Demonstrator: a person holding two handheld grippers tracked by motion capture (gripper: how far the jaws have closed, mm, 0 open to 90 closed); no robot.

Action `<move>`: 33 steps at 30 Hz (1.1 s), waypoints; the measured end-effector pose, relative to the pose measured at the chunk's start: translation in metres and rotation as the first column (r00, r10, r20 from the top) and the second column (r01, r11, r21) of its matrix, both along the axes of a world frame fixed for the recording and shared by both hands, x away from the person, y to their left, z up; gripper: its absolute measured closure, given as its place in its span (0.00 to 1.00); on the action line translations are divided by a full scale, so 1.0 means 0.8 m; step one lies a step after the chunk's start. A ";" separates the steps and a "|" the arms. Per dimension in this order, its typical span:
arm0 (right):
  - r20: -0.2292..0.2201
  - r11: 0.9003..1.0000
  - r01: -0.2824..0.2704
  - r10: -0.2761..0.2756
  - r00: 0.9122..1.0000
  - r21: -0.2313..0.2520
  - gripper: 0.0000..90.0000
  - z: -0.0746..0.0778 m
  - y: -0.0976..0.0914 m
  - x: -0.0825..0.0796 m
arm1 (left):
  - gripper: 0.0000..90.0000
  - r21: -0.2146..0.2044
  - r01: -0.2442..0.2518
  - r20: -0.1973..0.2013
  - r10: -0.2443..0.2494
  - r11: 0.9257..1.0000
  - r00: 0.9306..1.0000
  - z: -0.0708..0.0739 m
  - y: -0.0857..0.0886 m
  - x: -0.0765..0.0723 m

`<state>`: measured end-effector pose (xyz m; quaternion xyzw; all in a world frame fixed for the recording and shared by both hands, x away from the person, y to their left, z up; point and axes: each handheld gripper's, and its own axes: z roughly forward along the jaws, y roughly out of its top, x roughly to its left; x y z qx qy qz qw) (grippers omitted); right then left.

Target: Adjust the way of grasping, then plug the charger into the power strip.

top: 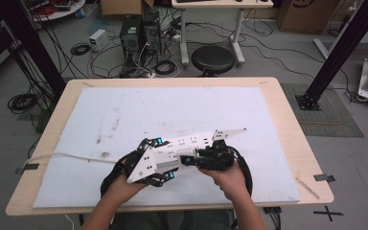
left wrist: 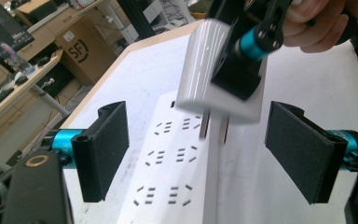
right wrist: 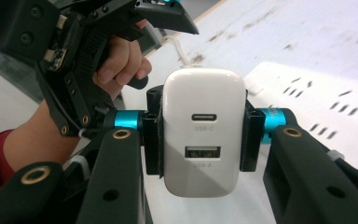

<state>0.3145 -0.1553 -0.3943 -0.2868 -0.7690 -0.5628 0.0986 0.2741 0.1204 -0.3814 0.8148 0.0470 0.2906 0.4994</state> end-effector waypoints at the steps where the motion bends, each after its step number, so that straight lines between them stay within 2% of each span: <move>1: 0.000 1.000 0.000 0.000 1.000 0.000 0.70 0.000 0.000 0.000 | 0.24 0.000 0.000 0.000 0.000 1.000 1.000 0.000 0.000 0.000; 2: 0.030 1.000 0.018 -0.018 0.999 0.005 0.70 0.006 -0.006 0.000 | 0.24 -0.003 -0.024 -0.014 0.024 1.000 1.000 0.005 0.007 0.003; 3: 0.035 1.000 0.027 -0.027 0.999 0.003 0.70 0.008 -0.008 -0.001 | 0.24 -0.003 -0.024 -0.014 0.024 1.000 1.000 0.005 0.007 0.003; 4: 0.051 0.999 0.039 -0.038 0.998 -0.005 0.70 0.012 -0.011 -0.001 | 0.24 -0.004 -0.048 -0.031 0.048 0.999 0.998 0.009 0.016 0.007; 6: 0.085 0.998 0.057 -0.055 0.995 -0.022 0.70 0.018 -0.016 -0.001 | 0.22 -0.001 -0.063 -0.038 0.063 0.998 0.997 0.012 0.021 0.010; 9: 0.119 0.997 0.075 -0.071 0.990 -0.033 0.70 0.028 -0.024 -0.002 | 0.20 -0.006 -0.135 -0.075 0.134 0.991 0.988 0.018 0.043 0.022; 10: 0.131 0.996 0.080 -0.075 0.989 -0.035 0.70 0.031 -0.027 -0.002 | 0.17 -0.006 -0.135 -0.075 0.134 0.991 0.988 0.018 0.043 0.022; 11: 0.133 0.995 0.087 -0.080 0.988 -0.046 0.70 0.034 -0.029 -0.002 | 0.16 -0.011 -0.171 -0.093 0.169 0.985 0.981 0.019 0.055 0.028; 12: 0.148 0.994 0.096 -0.087 0.985 -0.054 0.70 0.037 -0.031 -0.002 | 0.16 -0.011 -0.171 -0.093 0.169 0.985 0.981 0.019 0.055 0.028; 13: 0.161 0.993 0.101 -0.090 0.983 -0.060 0.70 0.039 -0.034 -0.002 | 0.16 -0.017 -0.206 -0.104 0.204 0.978 0.974 0.022 0.068 0.034; 14: 0.161 0.993 0.101 -0.090 0.983 -0.060 0.70 0.039 -0.034 -0.002 | 0.16 -0.017 -0.206 -0.104 0.204 0.978 0.974 0.022 0.068 0.034; 15: 0.166 0.992 0.110 -0.097 0.981 -0.069 0.70 0.042 -0.038 -0.002 | 0.16 -0.020 -0.219 -0.110 0.216 0.975 0.970 0.023 0.074 0.037; 16: 0.173 0.991 0.113 -0.098 0.980 -0.076 0.70 0.043 -0.040 -0.001 | 0.16 -0.020 -0.252 -0.115 0.248 0.967 0.962 0.027 0.086 0.040; 17: 0.176 0.990 0.111 -0.095 0.980 -0.083 0.70 0.044 -0.042 0.000 | 0.16 -0.020 -0.252 -0.115 0.248 0.967 0.962 0.027 0.086 0.040; 18: 0.179 0.989 0.116 -0.099 0.979 -0.089 0.70 0.044 -0.043 0.001 | 0.16 -0.025 -0.271 -0.119 0.266 0.962 0.957 0.029 0.095 0.044; 19: 0.179 0.989 0.116 -0.099 0.979 -0.089 0.70 0.044 -0.043 0.001 | 0.16 -0.025 -0.271 -0.119 0.266 0.962 0.957 0.029 0.095 0.044; 20: 0.197 0.988 0.116 -0.094 0.976 -0.105 0.70 0.045 -0.045 0.003 | 0.16 -0.054 -0.296 -0.134 0.287 0.954 0.948 0.031 0.104 0.049; 21: 0.200 0.986 0.123 -0.098 0.975 -0.116 0.70 0.046 -0.046 0.003 | 0.16 -0.053 -0.302 -0.139 0.292 0.952 0.946 0.032 0.107 0.051; 22: 0.212 0.984 0.125 -0.096 0.973 -0.127 0.70 0.046 -0.045 0.004 | 0.16 -0.053 -0.302 -0.139 0.292 0.952 0.946 0.032 0.107 0.051; 25: 0.209 0.981 0.131 -0.099 0.973 -0.145 0.70 0.045 -0.044 0.008 | 0.16 -0.051 -0.317 -0.149 0.307 0.947 0.940 0.030 0.112 0.055; 33: 0.230 0.976 0.132 -0.090 0.969 -0.173 0.70 0.043 -0.035 0.012 | 0.16 -0.053 -0.321 -0.155 0.310 0.946 0.938 0.027 0.119 0.053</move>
